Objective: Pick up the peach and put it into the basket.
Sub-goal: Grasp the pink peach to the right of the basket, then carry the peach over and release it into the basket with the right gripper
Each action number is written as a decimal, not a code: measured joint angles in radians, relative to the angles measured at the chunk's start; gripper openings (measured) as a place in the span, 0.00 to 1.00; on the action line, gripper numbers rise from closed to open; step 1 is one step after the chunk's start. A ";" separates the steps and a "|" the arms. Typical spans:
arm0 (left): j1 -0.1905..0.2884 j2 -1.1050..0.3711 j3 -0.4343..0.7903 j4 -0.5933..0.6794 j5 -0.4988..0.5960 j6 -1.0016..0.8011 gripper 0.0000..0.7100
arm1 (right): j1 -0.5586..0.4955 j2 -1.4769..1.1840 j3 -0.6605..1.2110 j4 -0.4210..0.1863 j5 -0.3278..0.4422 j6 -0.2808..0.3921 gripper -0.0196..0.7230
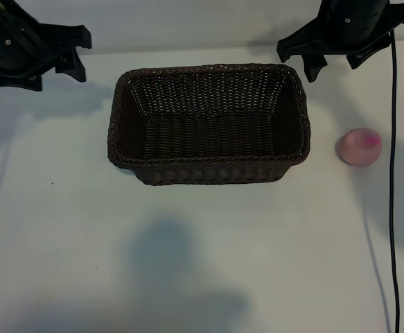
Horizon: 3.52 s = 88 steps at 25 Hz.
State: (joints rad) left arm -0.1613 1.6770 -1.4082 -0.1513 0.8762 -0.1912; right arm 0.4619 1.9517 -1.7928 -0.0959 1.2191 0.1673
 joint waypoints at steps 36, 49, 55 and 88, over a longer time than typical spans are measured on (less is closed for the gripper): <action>0.000 0.000 0.000 -0.081 -0.041 0.034 0.83 | -0.205 -0.010 0.371 0.064 -0.183 0.023 0.82; 0.000 0.000 0.000 -0.081 -0.041 0.036 0.83 | -0.205 -0.010 0.568 0.096 -0.526 0.014 0.69; 0.000 0.000 0.000 -0.081 -0.041 0.036 0.83 | -0.205 -0.010 0.568 0.096 -0.521 0.029 0.12; 0.000 0.000 0.000 -0.081 -0.041 0.034 0.82 | 0.039 -0.169 0.189 0.166 -0.184 0.050 0.08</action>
State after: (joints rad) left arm -0.1613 1.6770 -1.4082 -0.2328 0.8349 -0.1568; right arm 0.5013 1.7825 -1.6033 0.0697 1.0355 0.2171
